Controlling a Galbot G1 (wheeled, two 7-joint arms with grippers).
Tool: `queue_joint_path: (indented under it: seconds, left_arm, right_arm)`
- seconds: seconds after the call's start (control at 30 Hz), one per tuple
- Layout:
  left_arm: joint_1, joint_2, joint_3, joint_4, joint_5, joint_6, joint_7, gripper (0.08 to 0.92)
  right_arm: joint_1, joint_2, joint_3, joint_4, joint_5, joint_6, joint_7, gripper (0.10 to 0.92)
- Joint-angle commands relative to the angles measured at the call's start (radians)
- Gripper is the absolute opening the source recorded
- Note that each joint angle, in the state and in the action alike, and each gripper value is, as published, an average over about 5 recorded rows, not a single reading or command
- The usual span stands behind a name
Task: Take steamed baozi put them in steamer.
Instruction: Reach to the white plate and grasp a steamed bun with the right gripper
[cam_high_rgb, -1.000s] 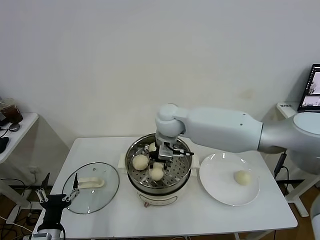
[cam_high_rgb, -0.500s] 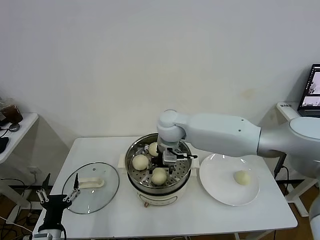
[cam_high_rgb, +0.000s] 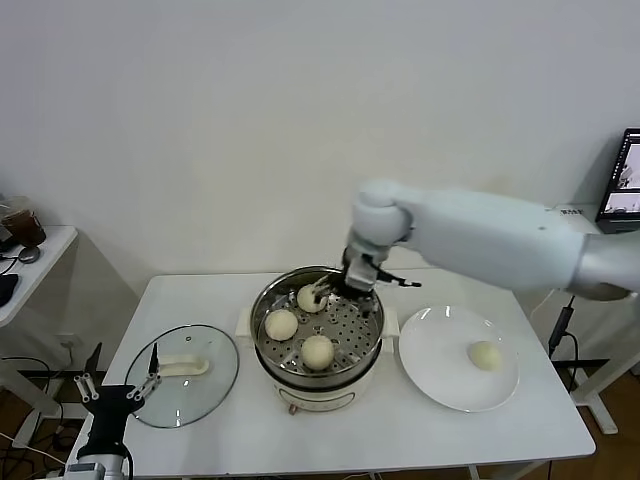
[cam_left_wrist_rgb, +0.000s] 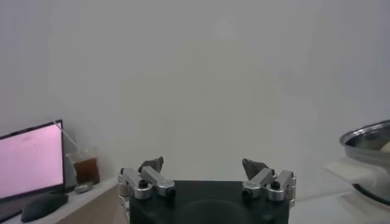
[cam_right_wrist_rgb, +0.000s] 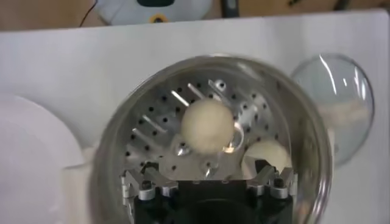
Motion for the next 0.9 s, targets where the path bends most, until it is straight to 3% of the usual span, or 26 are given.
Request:
queue_joint_path:
  seconds: [0.03,0.2,0.4,0.7,0.9]
  left_arm:
    - [-0.003,0.005,0.009,0.001,0.001,0.0,0.001,0.823]
    - [-0.006,0.012,0.02,0.004,0.003,0.0,0.002,0.823]
    - [-0.007,0.015,0.029,0.007,0.008,0.0,0.002,0.823]
    - [-0.002,0.016,0.022,0.008,0.013,-0.001,0.002,0.823]
    - [0.004,0.012,0.015,0.009,0.016,-0.003,0.002,0.823]
  right_arm:
    - [-0.049,-0.366,0.092,0.076,0.046,-0.482,-0.051,0.823]
    - [-0.235,-0.502,0.218,0.062,-0.051,-0.492,-0.025,0.823]
    - [-0.552,-0.558,0.456,-0.04,-0.176,-0.419,-0.008,0.823]
    - [-0.765,-0.503,0.649,-0.176,-0.328,-0.28,0.004,0.823]
    - [-0.809,-0.407,0.689,-0.257,-0.369,-0.272,0.033,0.823]
